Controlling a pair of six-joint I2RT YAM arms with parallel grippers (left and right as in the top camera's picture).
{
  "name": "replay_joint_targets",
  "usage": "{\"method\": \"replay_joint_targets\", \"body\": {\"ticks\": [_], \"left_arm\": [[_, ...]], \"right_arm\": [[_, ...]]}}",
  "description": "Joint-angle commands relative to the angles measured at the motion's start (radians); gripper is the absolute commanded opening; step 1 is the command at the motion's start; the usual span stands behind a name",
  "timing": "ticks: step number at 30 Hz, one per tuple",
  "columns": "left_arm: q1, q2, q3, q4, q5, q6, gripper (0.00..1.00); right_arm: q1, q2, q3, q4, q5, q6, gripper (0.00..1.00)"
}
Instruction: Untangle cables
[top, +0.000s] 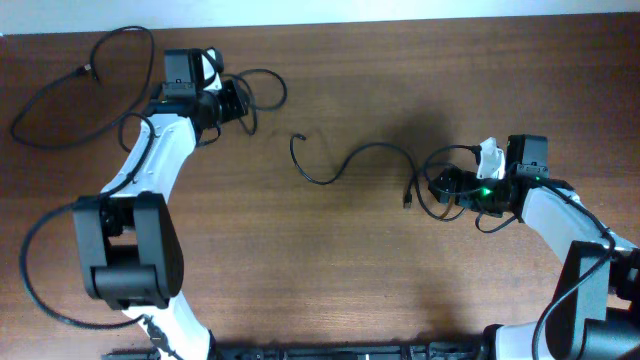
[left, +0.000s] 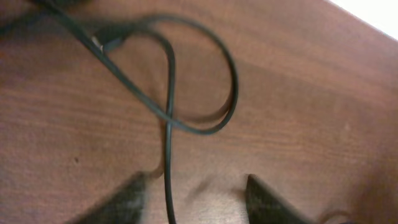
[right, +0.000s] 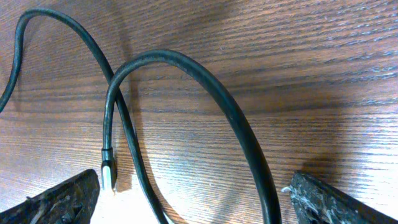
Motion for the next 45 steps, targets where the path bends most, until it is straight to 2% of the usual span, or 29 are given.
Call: {"method": "replay_joint_targets", "body": {"ticks": [1, 2, 3, 6, 7, 9, 11, 15, 20, 22, 24, 25, 27, 29, 32, 36, 39, 40, 42, 45], "left_arm": [[0.021, 0.007, 0.010, -0.002, 0.016, 0.011, 0.78], [0.027, -0.003, 0.010, -0.006, 0.017, 0.011, 0.82], [0.034, -0.021, 0.010, -0.029, 0.016, 0.012, 0.99], [0.039, -0.064, 0.010, -0.135, -0.046, 0.011, 0.99], [0.039, -0.076, 0.010, -0.185, -0.112, 0.009, 0.99], [0.039, -0.093, 0.010, -0.338, -0.304, -0.077, 0.99], [0.039, -0.095, 0.010, -0.473, -0.377, -0.123, 0.99], [0.039, -0.094, 0.005, -0.611, -0.387, -0.139, 0.99], [0.039, -0.094, 0.004, -0.656, -0.385, -0.139, 0.99], [0.038, -0.094, 0.002, -0.679, -0.313, -0.139, 0.99], [0.038, -0.094, -0.003, -0.679, -0.095, -0.134, 0.99], [0.032, -0.094, -0.011, -0.679, 0.073, -0.060, 0.99], [0.013, -0.094, -0.018, -0.679, 0.243, 0.052, 0.99], [-0.026, -0.094, -0.020, -0.686, 0.328, 0.103, 0.99], [-0.122, -0.094, -0.020, -0.684, 0.330, 0.101, 0.99], [-0.246, -0.094, -0.020, -0.592, 0.305, 0.068, 0.99], [-0.341, -0.094, -0.020, -0.485, 0.086, -0.139, 0.99], [-0.360, -0.094, -0.020, -0.469, 0.030, -0.175, 0.99], [-0.401, -0.094, -0.020, -0.435, -0.079, -0.206, 0.99], [-0.444, -0.094, -0.020, -0.403, -0.150, -0.206, 0.99]], "right_arm": [[-0.010, 0.077, -0.066, -0.033, 0.138, 0.009, 0.99], [-0.010, 0.077, -0.066, -0.033, 0.138, 0.009, 0.99], [-0.010, 0.077, -0.066, -0.030, 0.138, 0.009, 0.99], [-0.010, 0.077, -0.066, -0.024, 0.138, 0.009, 0.99], [-0.010, 0.077, -0.066, -0.023, 0.138, 0.009, 0.99], [-0.010, 0.077, -0.066, -0.020, 0.138, 0.009, 0.99], [-0.010, 0.077, -0.066, -0.017, 0.138, 0.009, 0.99], [-0.010, 0.077, -0.066, -0.016, 0.138, 0.009, 0.99], [-0.010, 0.077, -0.066, -0.014, 0.138, 0.009, 0.99], [-0.010, 0.077, -0.066, -0.014, 0.138, 0.009, 0.99], [-0.010, 0.077, -0.066, -0.013, 0.138, 0.009, 0.99], [-0.010, 0.077, -0.066, -0.013, 0.138, 0.009, 0.98], [-0.010, 0.077, -0.066, -0.010, 0.138, 0.009, 0.99], [-0.010, 0.077, -0.066, -0.010, 0.138, 0.009, 0.99], [-0.010, 0.077, -0.066, -0.010, 0.138, 0.009, 0.99], [-0.010, 0.077, -0.066, -0.010, 0.138, 0.009, 0.99], [-0.010, 0.077, -0.066, -0.010, 0.137, 0.013, 0.99], [-0.010, 0.077, -0.066, -0.010, 0.137, 0.013, 0.99], [-0.010, 0.077, -0.066, -0.011, 0.113, 0.013, 0.99], [-0.010, 0.077, -0.066, -0.011, 0.025, 0.013, 0.99]]}}
